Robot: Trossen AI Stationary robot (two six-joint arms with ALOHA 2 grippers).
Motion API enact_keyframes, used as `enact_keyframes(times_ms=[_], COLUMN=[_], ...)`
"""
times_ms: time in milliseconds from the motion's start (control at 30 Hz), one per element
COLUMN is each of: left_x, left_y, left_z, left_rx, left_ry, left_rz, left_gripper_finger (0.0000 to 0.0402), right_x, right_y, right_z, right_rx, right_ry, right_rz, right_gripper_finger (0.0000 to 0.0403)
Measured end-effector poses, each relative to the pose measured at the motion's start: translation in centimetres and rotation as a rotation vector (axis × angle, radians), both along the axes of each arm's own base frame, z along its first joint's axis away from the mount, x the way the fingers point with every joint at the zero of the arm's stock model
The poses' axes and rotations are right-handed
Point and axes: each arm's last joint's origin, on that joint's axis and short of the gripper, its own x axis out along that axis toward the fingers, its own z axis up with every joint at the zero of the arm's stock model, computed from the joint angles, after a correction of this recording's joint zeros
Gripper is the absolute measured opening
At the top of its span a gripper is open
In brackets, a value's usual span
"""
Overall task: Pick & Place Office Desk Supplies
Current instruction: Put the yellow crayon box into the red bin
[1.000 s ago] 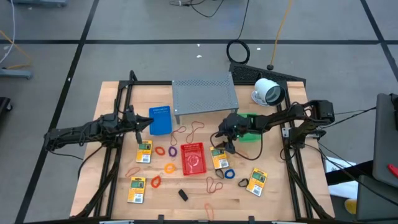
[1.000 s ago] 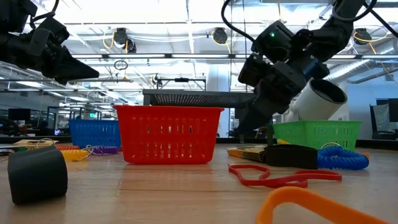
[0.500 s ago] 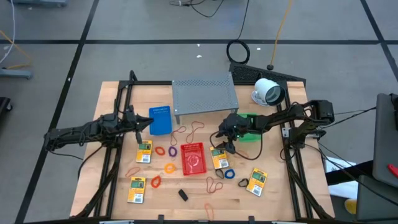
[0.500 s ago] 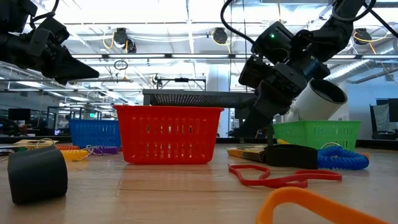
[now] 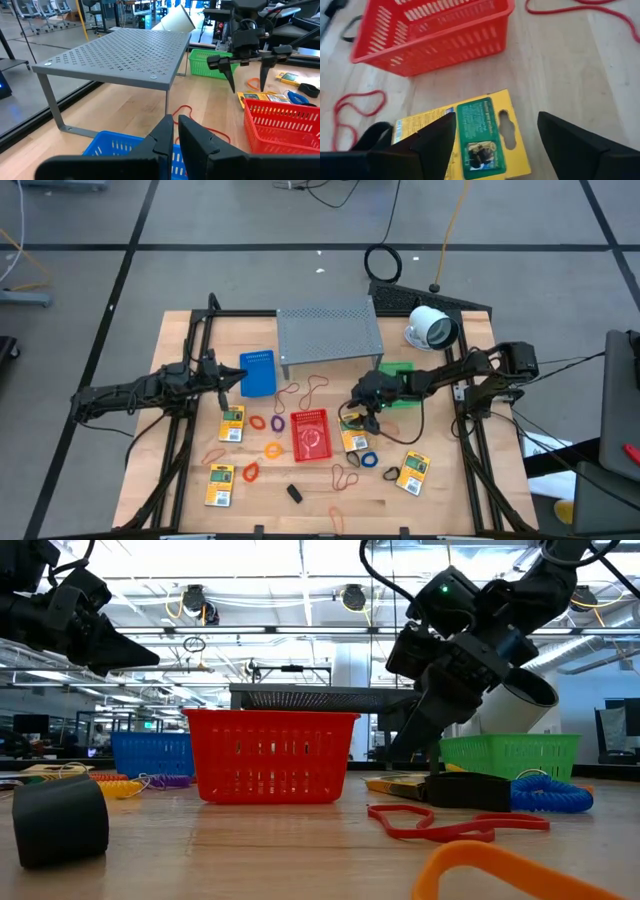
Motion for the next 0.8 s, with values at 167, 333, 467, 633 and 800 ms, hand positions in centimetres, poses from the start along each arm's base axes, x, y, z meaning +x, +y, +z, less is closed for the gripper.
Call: enact_keyframes(times_ms=[167, 333, 467, 633, 800], left_x=[0.0, 0.0, 0.0, 0.0, 0.0], left_y=[0.0, 0.0, 0.0, 0.0, 0.0], left_z=[0.0, 0.0, 0.0, 0.0, 0.0], left_rx=[-0.002, -0.004, -0.004, -0.004, -0.004], left_ry=[-0.001, -0.002, -0.001, -0.002, -0.001], left_rz=[0.0, 0.0, 0.0, 0.0, -0.001], left_gripper_finger=[0.0035, 0.0035, 0.0035, 0.0035, 0.0035], right_x=[-0.1, -0.2, -0.3, -0.1, 0.4], right_y=[0.0, 0.0, 0.0, 0.0, 0.0], right_z=[-0.1, -0.2, -0.5, -1.4, -2.5], right_rx=[-0.011, 0.004, 0.017, 0.032, 0.076], right_ry=[0.016, 0.038, 0.066, 0.091, 0.092], right_rz=[-0.023, -0.035, -0.046, -0.051, -0.027], right_gripper_finger=[0.0271, 0.027, 0.027, 0.0268, 0.0267])
